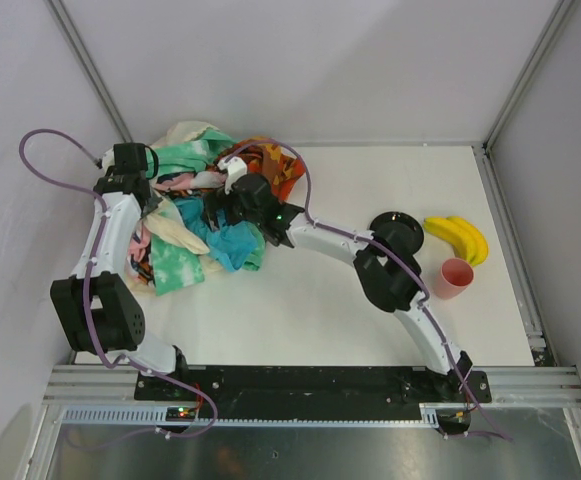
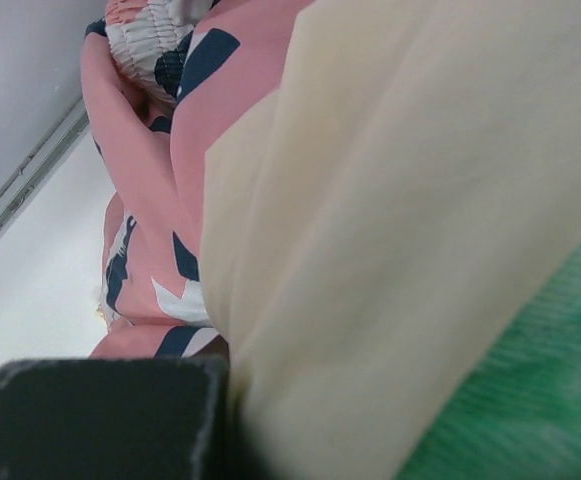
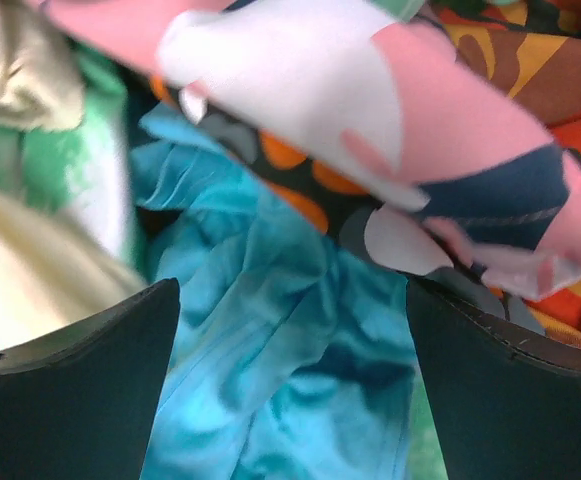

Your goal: Pick out a specific cloth from the pile

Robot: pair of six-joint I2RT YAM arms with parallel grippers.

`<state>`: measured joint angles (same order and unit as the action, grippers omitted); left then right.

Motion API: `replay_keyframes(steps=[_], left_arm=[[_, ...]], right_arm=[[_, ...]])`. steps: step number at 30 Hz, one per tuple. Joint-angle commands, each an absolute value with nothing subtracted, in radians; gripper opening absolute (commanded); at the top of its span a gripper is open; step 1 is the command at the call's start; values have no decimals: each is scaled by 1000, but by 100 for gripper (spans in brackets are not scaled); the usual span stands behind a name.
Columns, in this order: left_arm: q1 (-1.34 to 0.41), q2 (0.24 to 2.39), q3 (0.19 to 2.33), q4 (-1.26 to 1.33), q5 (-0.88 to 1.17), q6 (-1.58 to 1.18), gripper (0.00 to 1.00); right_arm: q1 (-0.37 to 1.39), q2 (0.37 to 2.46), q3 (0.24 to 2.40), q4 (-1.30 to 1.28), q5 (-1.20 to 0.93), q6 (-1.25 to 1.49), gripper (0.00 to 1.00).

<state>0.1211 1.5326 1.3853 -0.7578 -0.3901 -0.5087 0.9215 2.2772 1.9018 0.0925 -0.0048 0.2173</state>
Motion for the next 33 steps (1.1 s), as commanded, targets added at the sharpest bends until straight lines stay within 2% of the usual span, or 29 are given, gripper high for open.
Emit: replay_keyframes(steps=[1,6,9,16,27,33], left_arm=[[132,1497,1388,-700,-388,-541,1],[132,1490,1382,-700,-382,-540,1],[132,1487,1379,-700,-383,-542,1],[132,1489,1380,-700,-374,-544,1],[132,1486,1378,-700,-375,-547,1],[132,1484,1377,-700,-376,-546,1]], right_arm=[[905,2390,2070,97,-81,276,99],[890,2560,2284,16,-67,333,97],[873,2604,2299,30,-83,399,92],[892,2555,2218,48,-75,362,92],[961,2311,1935,135,-4,292,93],[1021,2278,1899,121,91,219,93]])
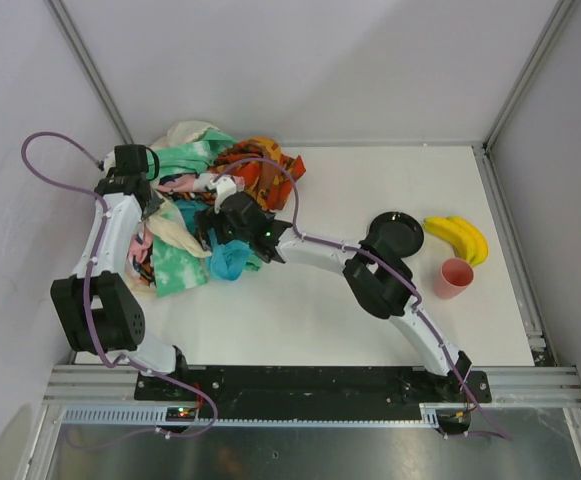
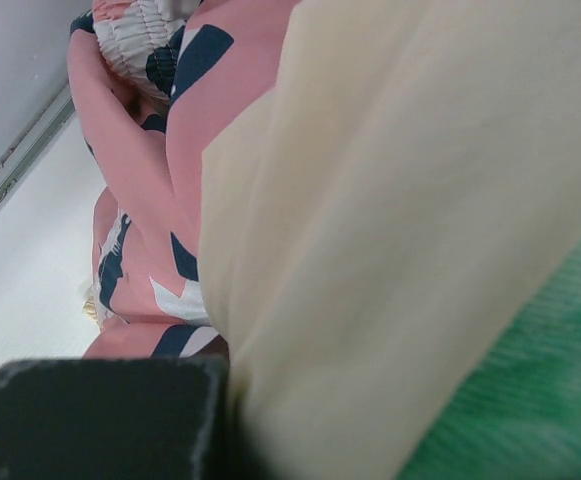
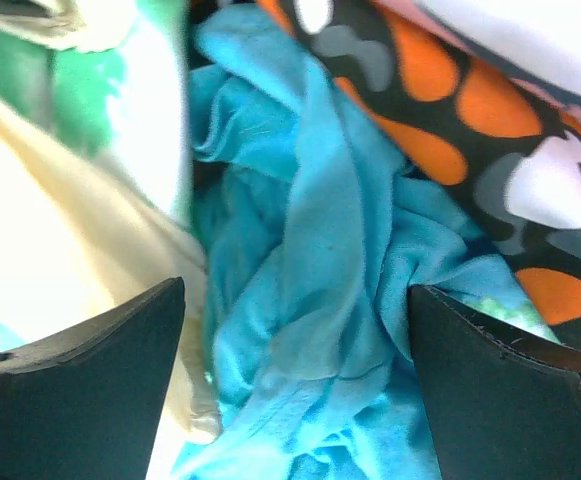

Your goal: Pick out a specific cloth from the pile

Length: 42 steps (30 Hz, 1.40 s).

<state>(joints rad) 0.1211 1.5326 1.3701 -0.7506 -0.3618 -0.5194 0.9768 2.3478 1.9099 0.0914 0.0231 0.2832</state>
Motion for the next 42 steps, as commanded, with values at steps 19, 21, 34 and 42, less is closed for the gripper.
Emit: replay_keyframes(steps=[19,21,34,42], left_arm=[[132,1477,1380,-701,-370,-545,1],[131,1475,1379,-701,-370,-545,1],[132,1461,1375,-700,-380,-545,1],[135,1461,1378,-701,-412,-546,1]], right_arm=[[937,2438,2014,62,27,328,83],[944,2464,2051,47,0,314,81],[959,2474,2099,21,-19,280,26],[894,2084,1657,190,115,238,0]])
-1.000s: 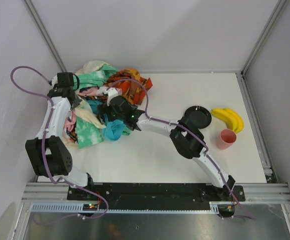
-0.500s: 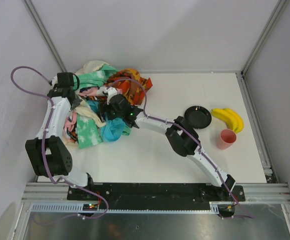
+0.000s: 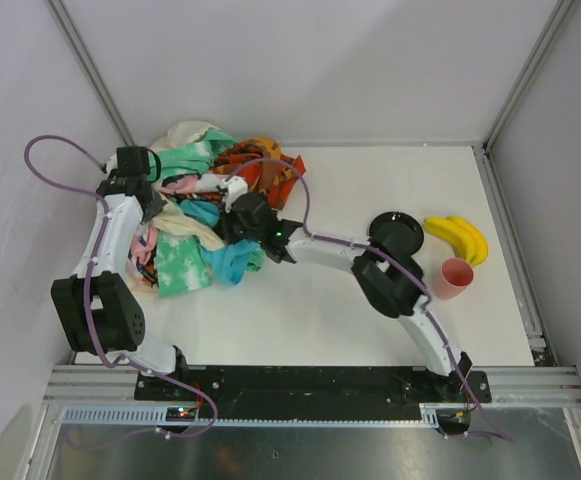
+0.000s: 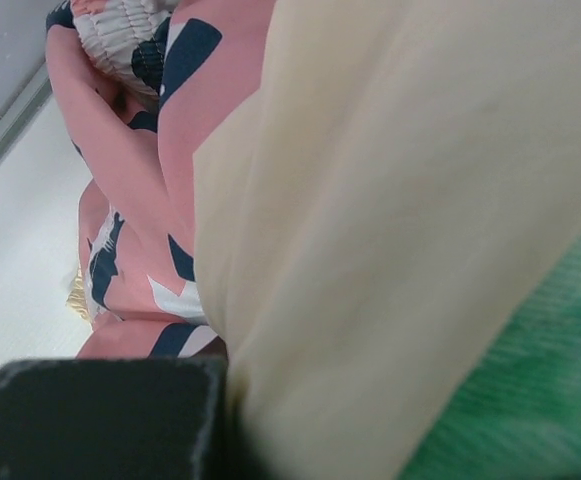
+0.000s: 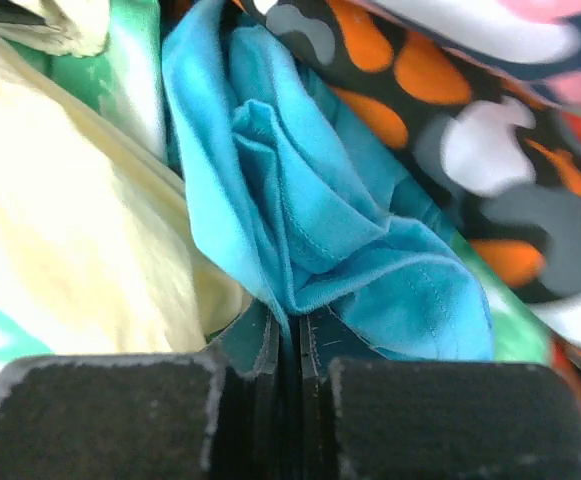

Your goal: Pick out a specific cloth from the pile

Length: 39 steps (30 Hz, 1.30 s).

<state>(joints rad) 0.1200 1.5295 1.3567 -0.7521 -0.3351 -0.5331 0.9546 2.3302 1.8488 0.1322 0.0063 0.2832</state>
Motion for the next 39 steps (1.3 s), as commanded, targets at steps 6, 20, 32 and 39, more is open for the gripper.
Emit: replay_keyframes(steps=[6,20,32,39], left_arm=[[149,1465,1379,-700,-423,-556,1],[139,1512,1398,-695,-265,-550,24],[-282,1454,1522,-696,-425,-469,99],[-461,1450,1589,-695,-583,-428,100]], right_arm=[[786,1755,1343,188,193,239,0],[493,1296,1235,84,191,79,0],[185,1386,1243,185,16,155,0],[39,1639,1294,257,-48,220,0]])
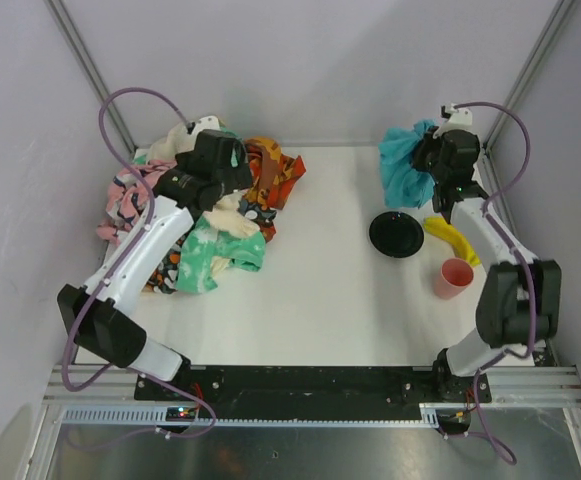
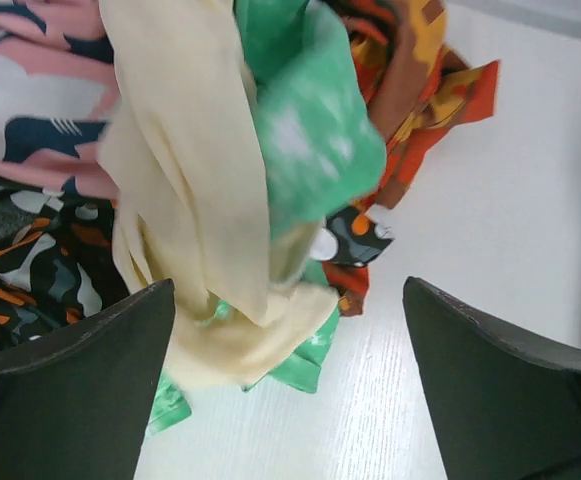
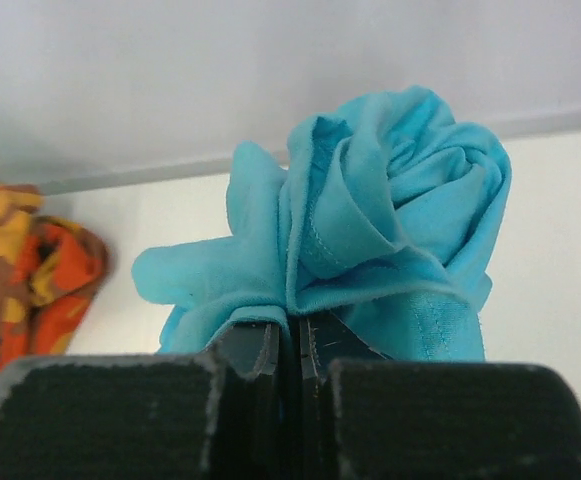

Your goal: Pick out a specific cloth from the pile

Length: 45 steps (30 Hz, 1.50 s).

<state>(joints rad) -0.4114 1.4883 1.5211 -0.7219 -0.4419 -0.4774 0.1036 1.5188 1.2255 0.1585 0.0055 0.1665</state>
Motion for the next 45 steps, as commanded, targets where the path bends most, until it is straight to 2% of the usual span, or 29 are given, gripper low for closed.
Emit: replay_keyframes(steps=[1,5,9,11,13,15,17,18,19,20,23,26,33,40,45], left_arm=[[-465,1461,1593,-694,-600,-424,100],[-468,1511,1612,-696,-656,-427,100],[-459,1555,1627,-695,-581,-436,100],[-458,1565,1628,-694,-547,-436,100],[-457,1561,1622,-693,-511,-437,100],[-457,1546,1609,-692,-463,-442,100],[-457,1522,1590,-690,-411,-450,100],[-457,1508,1578,-689,-387,-453,100],[-457,1494,1563,-686,-365,-455,100],[-458,1476,1546,-684,-344,-459,100],[-459,1418,1473,-670,-312,-483,100],[-461,1340,1368,-636,-274,-507,100],[-466,1119,1148,-528,-234,-552,100],[-466,951,955,-472,-325,-577,100],[-465,898,899,-442,-323,-576,100]], right_arm=[[24,1682,1325,248,-64,231,0],[-31,1885,1503,142,-97,256,0],[-45,2079,1655,28,-89,259,4],[-48,2129,1687,-21,-70,276,8],[-51,2160,1708,-69,-46,292,17],[-55,2179,1738,-127,-40,305,38],[-57,2182,1770,-185,-29,307,63],[-58,2179,1796,-227,-23,307,81],[-58,2165,1815,-260,-18,305,90],[-57,2148,1831,-297,-16,302,95],[-46,2040,1819,-356,-8,277,99],[-24,1851,1721,-352,50,245,99],[-11,1389,1231,-265,85,307,99],[170,892,723,-201,128,382,99],[281,593,464,-118,124,481,99]])
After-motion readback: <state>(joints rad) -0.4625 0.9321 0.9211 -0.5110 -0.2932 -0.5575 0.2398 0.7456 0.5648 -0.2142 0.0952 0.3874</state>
